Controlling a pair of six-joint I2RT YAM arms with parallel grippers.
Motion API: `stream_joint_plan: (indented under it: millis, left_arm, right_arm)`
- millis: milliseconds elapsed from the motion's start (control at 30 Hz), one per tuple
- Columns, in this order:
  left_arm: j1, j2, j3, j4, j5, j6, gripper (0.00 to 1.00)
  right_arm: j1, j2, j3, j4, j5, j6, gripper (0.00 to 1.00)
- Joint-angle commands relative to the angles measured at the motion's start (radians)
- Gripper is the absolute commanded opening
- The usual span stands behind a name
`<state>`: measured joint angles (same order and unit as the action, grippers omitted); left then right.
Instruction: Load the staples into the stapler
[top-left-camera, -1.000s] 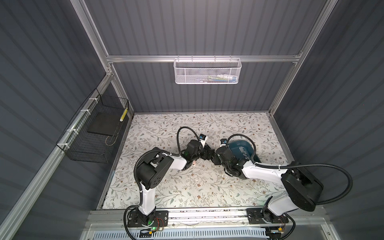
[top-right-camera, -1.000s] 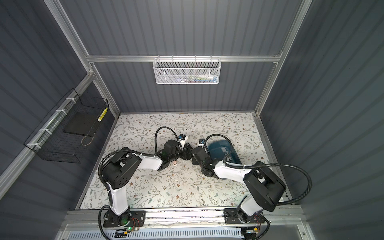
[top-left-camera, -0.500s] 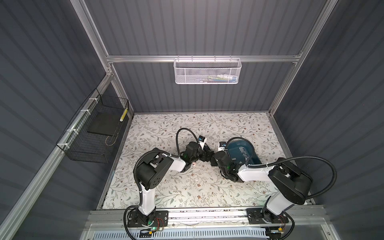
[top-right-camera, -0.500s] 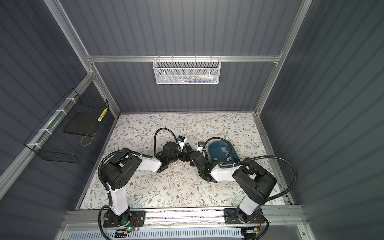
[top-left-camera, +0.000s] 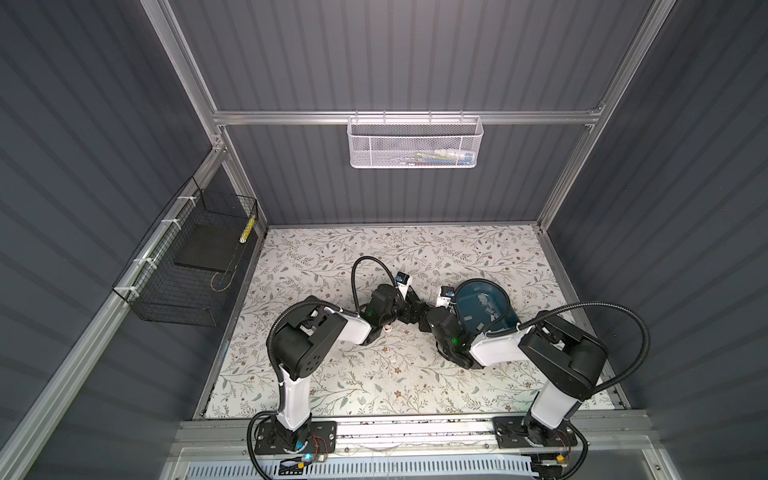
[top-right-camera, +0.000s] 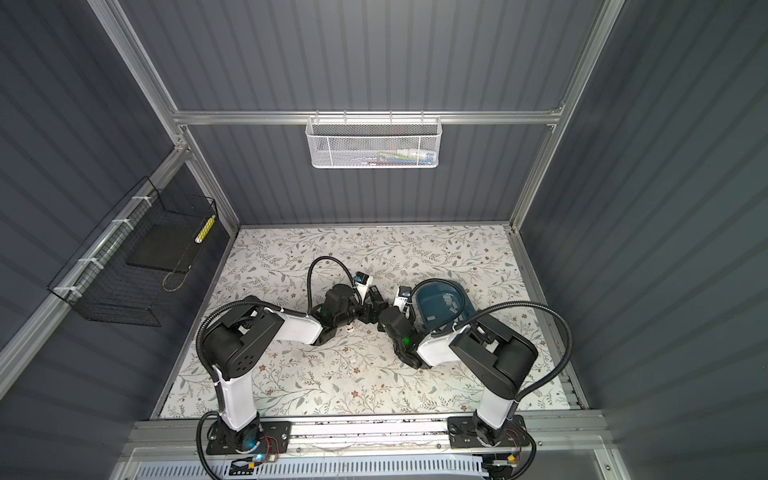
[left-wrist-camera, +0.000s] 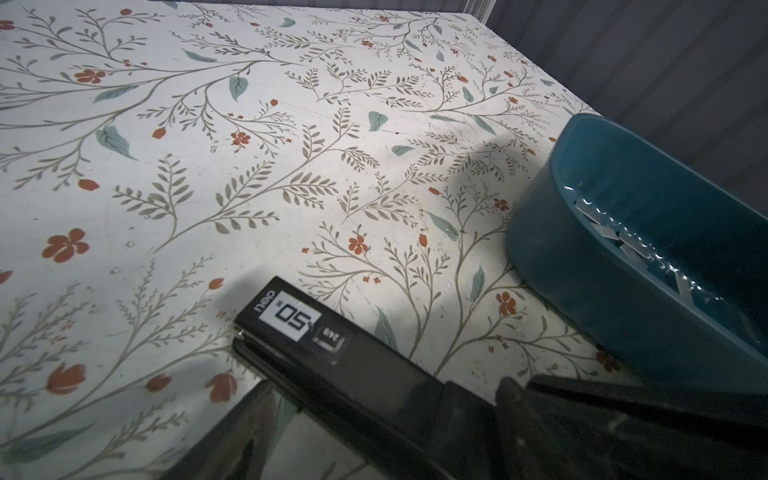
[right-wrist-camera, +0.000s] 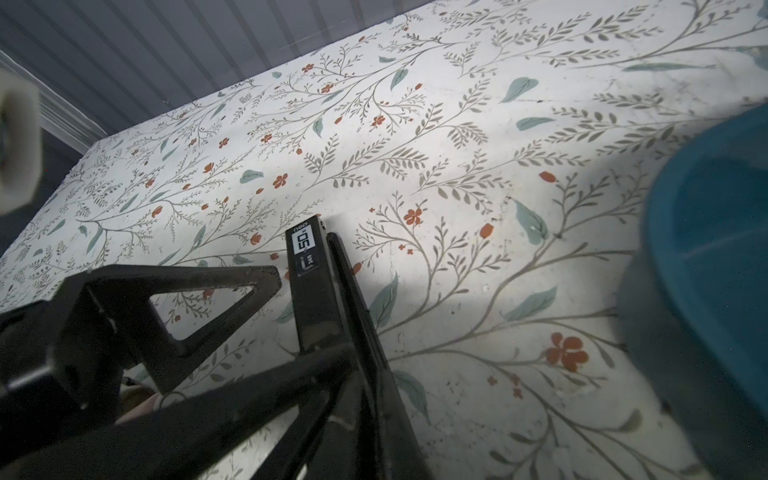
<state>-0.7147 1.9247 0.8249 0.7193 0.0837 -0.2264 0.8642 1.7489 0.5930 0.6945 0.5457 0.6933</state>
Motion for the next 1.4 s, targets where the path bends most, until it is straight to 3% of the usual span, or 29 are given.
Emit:
stream_joint_plan:
  millis: [0, 467, 700, 933, 1167, 1267, 1367]
  left_arm:
    - [-0.009, 0.040, -0.027, -0.050, -0.010, 0.045, 0.84]
    - [-0.009, 0.066, -0.049, -0.009, -0.023, 0.075, 0.84]
    - [0.011, 0.024, 0.040, -0.132, 0.020, 0.034, 0.84]
    - [0.067, 0.005, 0.126, -0.204, 0.111, -0.015, 0.85]
    - [0.096, -0.085, 0.165, -0.284, 0.108, -0.032, 0.89]
    - [0.109, -0.136, 0.172, -0.320, 0.096, -0.038, 0.91]
    - [0.121, -0.205, 0.159, -0.339, 0.082, -0.054, 0.93]
  right_arm:
    - [0.028, 0.112, -0.077, -0.227, -0.065, 0.027, 0.13]
    - [0.090, 0.264, -0.083, -0.050, -0.040, 0.086, 0.12]
    - [0.042, 0.031, 0.025, -0.275, -0.072, 0.013, 0.19]
    - [0.002, -0.050, 0.196, -0.454, -0.080, -0.050, 0.23]
    - [-0.014, -0.171, 0.274, -0.561, -0.041, -0.092, 0.37]
    - [-0.014, -0.232, 0.309, -0.623, -0.016, -0.103, 0.46]
    - [-0.020, -0.314, 0.339, -0.682, 0.020, -0.125, 0.63]
